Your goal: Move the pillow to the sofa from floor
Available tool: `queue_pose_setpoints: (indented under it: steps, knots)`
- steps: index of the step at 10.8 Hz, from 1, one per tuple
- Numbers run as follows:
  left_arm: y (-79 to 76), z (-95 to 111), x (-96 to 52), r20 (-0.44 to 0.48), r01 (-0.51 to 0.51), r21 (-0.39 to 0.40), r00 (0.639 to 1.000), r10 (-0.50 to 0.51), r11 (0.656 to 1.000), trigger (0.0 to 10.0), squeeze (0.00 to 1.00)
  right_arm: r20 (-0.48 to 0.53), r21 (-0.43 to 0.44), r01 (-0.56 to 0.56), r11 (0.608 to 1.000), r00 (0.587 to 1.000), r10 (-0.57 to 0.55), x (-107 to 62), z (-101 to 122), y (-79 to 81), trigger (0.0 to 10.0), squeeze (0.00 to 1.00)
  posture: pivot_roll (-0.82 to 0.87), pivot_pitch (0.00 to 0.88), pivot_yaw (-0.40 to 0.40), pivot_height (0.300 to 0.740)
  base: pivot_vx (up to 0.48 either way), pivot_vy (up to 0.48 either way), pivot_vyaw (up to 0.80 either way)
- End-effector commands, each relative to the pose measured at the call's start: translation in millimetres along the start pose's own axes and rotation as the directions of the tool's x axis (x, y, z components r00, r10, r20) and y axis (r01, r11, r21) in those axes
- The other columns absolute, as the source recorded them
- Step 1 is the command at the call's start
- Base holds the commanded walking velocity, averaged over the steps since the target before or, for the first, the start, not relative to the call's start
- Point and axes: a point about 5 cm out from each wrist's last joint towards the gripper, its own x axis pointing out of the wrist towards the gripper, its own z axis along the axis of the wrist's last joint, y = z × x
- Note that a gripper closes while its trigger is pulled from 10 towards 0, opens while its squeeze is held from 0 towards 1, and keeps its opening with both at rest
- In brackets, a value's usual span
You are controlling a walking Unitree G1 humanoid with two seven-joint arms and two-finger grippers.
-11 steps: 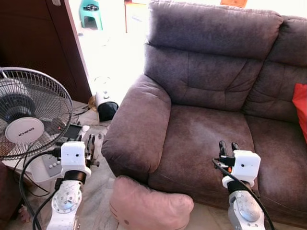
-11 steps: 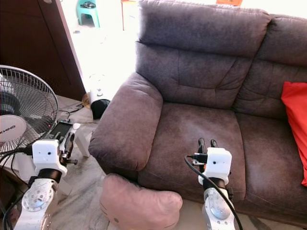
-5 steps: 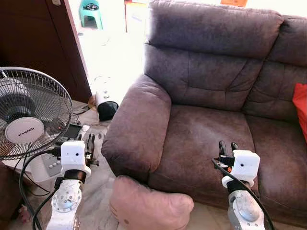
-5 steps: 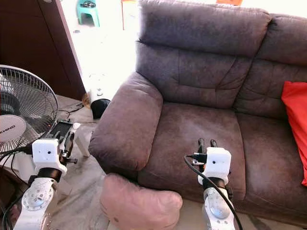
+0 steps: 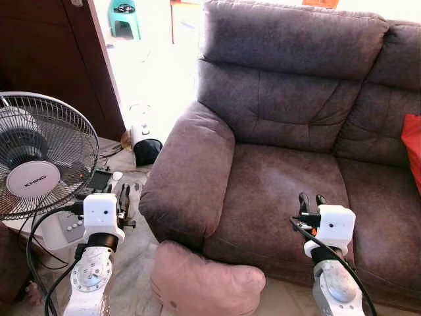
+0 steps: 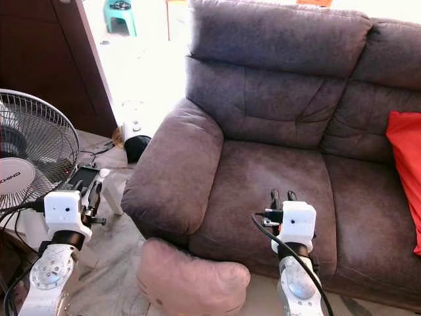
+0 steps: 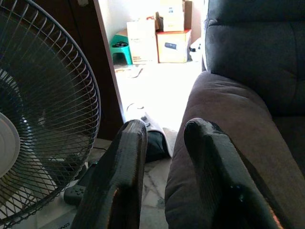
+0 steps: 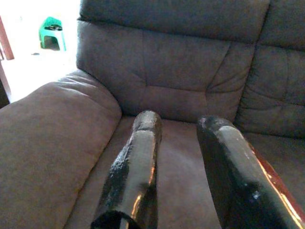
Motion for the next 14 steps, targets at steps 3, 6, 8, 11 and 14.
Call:
queue_pose_setpoints:
  steps: [3,6,8,11,14]
  knots:
    - [-2.4,2.9,2.3,0.002,0.015,0.015,1.0,-0.015,1.0,10.0,0.0,0.012,-0.005,-0.013,1.0,1.0,0.013,-0.9,2.9,1.8,10.0,0.0,0.07,0.065,-0.045,0.74,0.0,0.0,0.0]
    - [-2.1,2.8,2.6,0.001,0.013,0.015,1.0,-0.013,1.0,10.0,0.0,-0.001,-0.014,-0.006,1.0,1.0,0.006,1.2,2.5,0.0,10.0,0.0,0.07,0.069,-0.047,0.73,0.0,0.0,0.0]
    - [-1.7,2.8,2.6,0.0,0.011,0.015,1.0,-0.011,1.0,10.0,0.0,-0.006,-0.018,-0.012,1.0,1.0,0.012,1.5,1.7,0.3,10.0,0.0,0.07,0.069,-0.047,0.7,0.0,0.0,0.0]
    - [-3.3,2.1,2.7,-0.002,0.015,0.013,1.0,-0.015,1.0,10.0,0.0,-0.005,-0.025,-0.007,1.0,1.0,0.007,1.6,1.6,-0.5,10.0,0.0,0.07,0.063,-0.049,0.69,0.0,0.0,0.0]
    - [-3.4,2.4,2.5,-0.001,0.014,0.013,1.0,-0.014,1.0,10.0,0.0,-0.005,-0.025,-0.013,1.0,1.0,0.013,1.9,1.8,-0.2,10.0,0.0,0.07,0.064,-0.049,0.69,0.0,0.0,0.0]
